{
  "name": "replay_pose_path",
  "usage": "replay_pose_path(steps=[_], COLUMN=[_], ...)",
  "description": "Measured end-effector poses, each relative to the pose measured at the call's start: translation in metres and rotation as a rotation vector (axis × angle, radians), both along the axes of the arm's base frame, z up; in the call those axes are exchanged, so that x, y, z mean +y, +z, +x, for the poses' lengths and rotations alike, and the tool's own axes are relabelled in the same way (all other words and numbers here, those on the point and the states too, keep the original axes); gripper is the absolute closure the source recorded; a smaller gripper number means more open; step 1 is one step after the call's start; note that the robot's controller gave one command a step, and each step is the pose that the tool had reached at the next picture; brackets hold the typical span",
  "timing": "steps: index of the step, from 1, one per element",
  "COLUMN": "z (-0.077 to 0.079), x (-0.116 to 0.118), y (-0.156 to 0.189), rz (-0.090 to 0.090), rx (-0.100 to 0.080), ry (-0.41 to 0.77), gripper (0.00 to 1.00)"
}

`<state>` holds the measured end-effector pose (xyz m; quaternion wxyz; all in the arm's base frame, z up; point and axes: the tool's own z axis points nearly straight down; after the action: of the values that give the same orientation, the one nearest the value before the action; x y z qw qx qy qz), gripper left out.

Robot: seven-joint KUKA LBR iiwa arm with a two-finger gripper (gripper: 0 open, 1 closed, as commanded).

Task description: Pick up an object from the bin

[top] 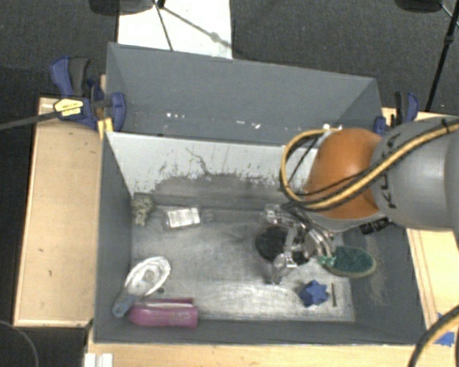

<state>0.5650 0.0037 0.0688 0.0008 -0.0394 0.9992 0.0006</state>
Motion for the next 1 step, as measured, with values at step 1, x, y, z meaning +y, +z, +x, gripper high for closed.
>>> replay_pose_path(steps=[1], z=[-0.0002], x=[-0.0020], y=[0.0035], rz=[-0.001], rx=[0.002], ry=[-0.002], gripper=[1.00])
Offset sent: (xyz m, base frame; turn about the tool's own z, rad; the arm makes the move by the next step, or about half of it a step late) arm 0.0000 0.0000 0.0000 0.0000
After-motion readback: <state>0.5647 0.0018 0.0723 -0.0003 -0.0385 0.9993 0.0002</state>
